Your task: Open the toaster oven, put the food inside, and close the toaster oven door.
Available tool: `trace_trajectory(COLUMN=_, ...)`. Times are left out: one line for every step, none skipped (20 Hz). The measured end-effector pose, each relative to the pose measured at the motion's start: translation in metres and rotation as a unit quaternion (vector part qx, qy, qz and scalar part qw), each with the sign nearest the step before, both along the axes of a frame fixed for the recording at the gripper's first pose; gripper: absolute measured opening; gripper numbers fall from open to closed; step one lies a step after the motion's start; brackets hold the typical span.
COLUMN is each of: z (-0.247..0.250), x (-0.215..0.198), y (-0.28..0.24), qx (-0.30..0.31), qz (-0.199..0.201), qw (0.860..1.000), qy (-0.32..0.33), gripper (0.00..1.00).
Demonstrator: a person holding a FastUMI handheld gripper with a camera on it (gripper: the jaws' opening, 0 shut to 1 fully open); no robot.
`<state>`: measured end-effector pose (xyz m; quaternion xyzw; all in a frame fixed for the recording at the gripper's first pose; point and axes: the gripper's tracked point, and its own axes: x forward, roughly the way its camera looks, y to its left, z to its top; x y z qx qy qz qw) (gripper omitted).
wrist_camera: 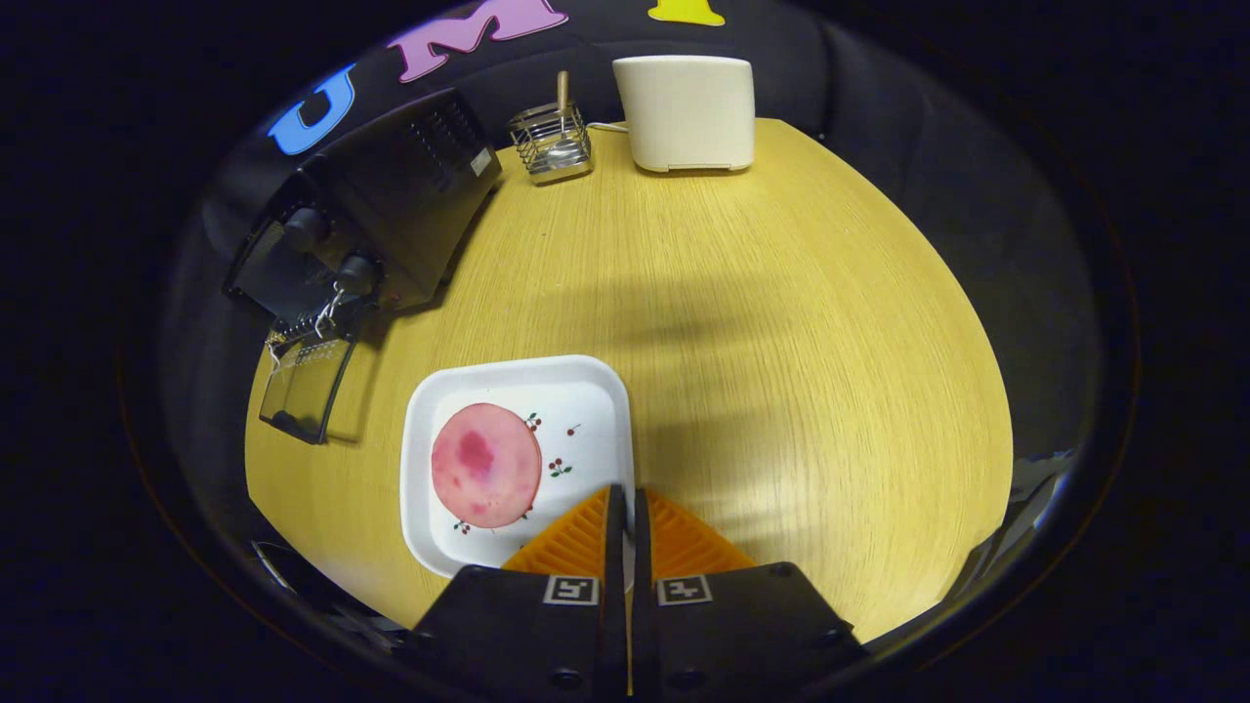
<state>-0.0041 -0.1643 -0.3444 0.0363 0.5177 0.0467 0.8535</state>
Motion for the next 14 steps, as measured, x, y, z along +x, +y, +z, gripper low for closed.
trace_trajectory(z=0.000, x=0.001, y=-0.002, qx=0.002, qz=0.003, qw=1.000, qy=0.003, gripper=0.05)
trace_trajectory(z=0.001, x=0.000, y=-0.003, qx=0.004, qz=-0.001, qw=1.000, qy=0.005, gripper=0.05)
trace_trajectory(z=0.001, x=0.001, y=-0.004, qx=0.008, qz=-0.009, qw=1.000, qy=0.006, gripper=0.06)
trace_trajectory(z=0.002, x=-0.001, y=-0.003, qx=0.018, qz=-0.017, qw=1.000, qy=0.009, gripper=0.05)
trace_trajectory(z=0.002, x=-0.004, y=0.000, qx=0.035, qz=-0.029, qw=0.999, qy=0.015, gripper=0.06)
trace_trajectory(z=0.004, x=-0.008, y=0.004, qx=0.056, qz=-0.042, qw=0.997, qy=0.021, gripper=0.06)
trace_trajectory(z=0.006, x=-0.012, y=0.006, qx=0.075, qz=-0.056, qw=0.995, qy=0.019, gripper=0.05)
trace_trajectory(z=0.010, x=-0.017, y=0.008, qx=0.092, qz=-0.071, qw=0.993, qy=0.017, gripper=0.05)
trace_trajectory(z=0.014, x=-0.019, y=0.010, qx=0.111, qz=-0.085, qw=0.990, qy=0.015, gripper=0.05)
trace_trajectory(z=0.018, x=-0.020, y=0.013, qx=0.131, qz=-0.100, qw=0.986, qy=0.011, gripper=0.05)
trace_trajectory(z=0.021, x=-0.022, y=0.015, qx=0.149, qz=-0.112, qw=0.982, qy=0.009, gripper=0.05)
trace_trajectory(z=0.025, x=-0.025, y=0.017, qx=0.163, qz=-0.123, qw=0.979, qy=0.006, gripper=0.05)
trace_trajectory(z=0.027, x=-0.026, y=0.017, qx=0.173, qz=-0.131, qw=0.976, qy=0.004, gripper=0.05)
trace_trajectory(z=0.031, x=-0.027, y=0.018, qx=0.182, qz=-0.139, qw=0.974, qy=-0.001, gripper=0.05)
